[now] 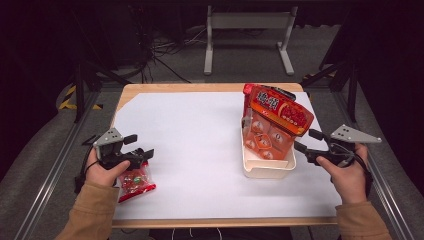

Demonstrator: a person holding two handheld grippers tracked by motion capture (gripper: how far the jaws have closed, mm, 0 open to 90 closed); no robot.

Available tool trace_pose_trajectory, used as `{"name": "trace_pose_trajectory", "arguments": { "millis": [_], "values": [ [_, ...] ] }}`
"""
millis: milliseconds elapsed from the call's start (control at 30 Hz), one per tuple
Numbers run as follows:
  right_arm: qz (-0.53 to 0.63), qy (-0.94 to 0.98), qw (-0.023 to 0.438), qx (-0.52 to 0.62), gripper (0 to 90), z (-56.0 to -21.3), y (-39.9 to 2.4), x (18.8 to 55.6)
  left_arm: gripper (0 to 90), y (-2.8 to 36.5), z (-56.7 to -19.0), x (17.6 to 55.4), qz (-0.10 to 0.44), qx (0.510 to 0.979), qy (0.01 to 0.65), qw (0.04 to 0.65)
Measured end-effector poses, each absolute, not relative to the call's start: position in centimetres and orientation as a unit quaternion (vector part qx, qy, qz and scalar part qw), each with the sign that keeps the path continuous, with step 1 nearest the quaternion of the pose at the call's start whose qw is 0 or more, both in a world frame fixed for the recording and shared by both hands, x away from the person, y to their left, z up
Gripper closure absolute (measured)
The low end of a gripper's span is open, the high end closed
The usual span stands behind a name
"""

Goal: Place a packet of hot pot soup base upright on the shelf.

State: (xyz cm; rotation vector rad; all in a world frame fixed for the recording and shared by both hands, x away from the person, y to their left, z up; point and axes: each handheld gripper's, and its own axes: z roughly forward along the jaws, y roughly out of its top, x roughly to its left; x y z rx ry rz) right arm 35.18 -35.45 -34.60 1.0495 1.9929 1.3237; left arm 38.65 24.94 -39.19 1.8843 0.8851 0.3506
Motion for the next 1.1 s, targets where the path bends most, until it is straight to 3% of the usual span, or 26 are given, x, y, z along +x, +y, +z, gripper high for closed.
{"name": "trace_pose_trajectory", "arguments": {
  "millis": [300,1100],
  "values": [
    [0.496,0.731,0.272,0.382,27.3,-34.5,-36.0,33.0,10.7,26.5,-39.4,38.2,0.161,0.768,0.39,0.483],
    [0.479,0.761,0.272,0.343,27.2,-35.5,-33.8,33.1,13.5,31.0,-42.0,38.7,0.198,0.743,0.493,0.407]
  ]
}}
